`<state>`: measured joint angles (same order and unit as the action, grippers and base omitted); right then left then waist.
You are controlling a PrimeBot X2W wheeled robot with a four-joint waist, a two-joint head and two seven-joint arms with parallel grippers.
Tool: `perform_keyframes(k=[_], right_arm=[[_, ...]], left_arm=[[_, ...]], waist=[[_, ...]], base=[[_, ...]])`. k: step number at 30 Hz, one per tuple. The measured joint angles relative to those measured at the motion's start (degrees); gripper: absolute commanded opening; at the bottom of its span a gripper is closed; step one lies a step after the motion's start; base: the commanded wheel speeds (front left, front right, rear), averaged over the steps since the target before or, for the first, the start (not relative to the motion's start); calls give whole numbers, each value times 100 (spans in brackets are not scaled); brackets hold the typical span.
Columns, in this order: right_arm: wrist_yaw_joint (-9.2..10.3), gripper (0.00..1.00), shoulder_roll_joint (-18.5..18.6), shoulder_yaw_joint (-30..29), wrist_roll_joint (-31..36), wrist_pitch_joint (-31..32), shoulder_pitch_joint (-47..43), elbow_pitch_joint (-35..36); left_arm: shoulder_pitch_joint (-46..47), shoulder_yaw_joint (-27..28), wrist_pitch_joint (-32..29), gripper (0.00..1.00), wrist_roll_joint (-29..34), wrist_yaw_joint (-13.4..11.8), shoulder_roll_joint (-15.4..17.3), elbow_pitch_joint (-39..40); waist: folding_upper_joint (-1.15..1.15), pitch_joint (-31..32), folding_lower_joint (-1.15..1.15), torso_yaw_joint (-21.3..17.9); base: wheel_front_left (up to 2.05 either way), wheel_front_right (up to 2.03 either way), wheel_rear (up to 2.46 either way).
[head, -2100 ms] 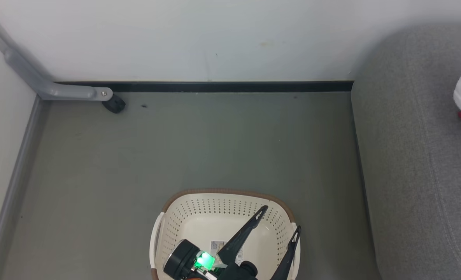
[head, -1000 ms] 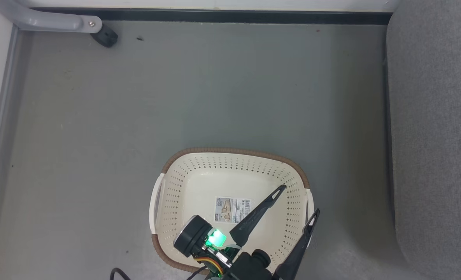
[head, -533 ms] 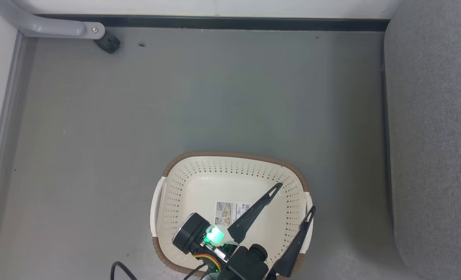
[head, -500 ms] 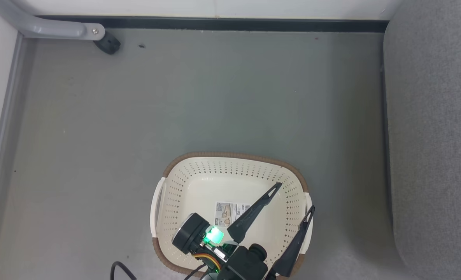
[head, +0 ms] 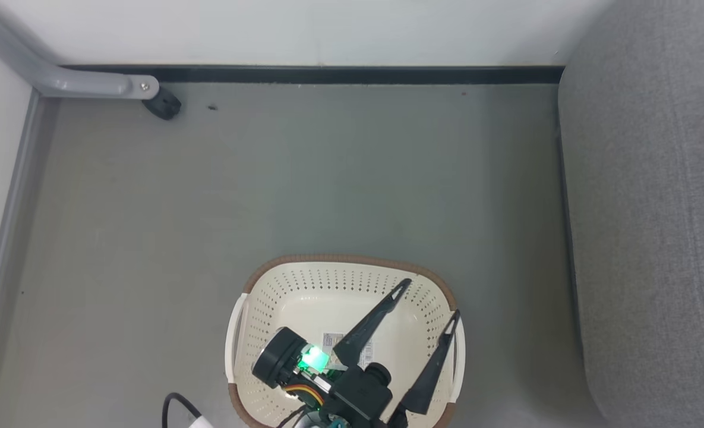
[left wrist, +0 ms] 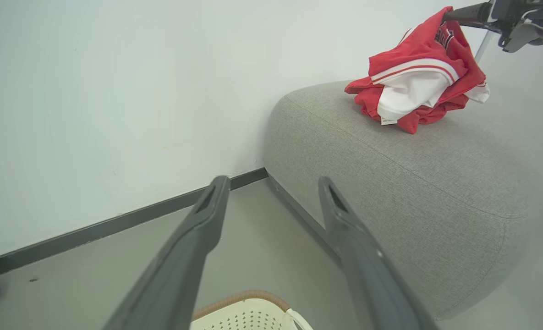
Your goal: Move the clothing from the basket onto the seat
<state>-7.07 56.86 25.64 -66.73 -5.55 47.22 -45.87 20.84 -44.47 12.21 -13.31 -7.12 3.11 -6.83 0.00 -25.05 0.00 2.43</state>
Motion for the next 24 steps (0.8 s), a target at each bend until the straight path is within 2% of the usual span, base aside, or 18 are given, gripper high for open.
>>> perform_keyframes(k=[8, 24], right_arm=[[0, 100, -335, 253, -41, -177, -359, 98], [0, 100, -686, 326, 38, -818, -948, 431]], left_arm=[[-39, 270, 2, 100, -33, 0, -1, -218], [-703, 288, -127, 100, -32, 0, 0, -302]], waist=[[0, 390, 0, -87], [0, 1351, -1, -192]], base=[[0, 0, 0], [0, 0, 0]])
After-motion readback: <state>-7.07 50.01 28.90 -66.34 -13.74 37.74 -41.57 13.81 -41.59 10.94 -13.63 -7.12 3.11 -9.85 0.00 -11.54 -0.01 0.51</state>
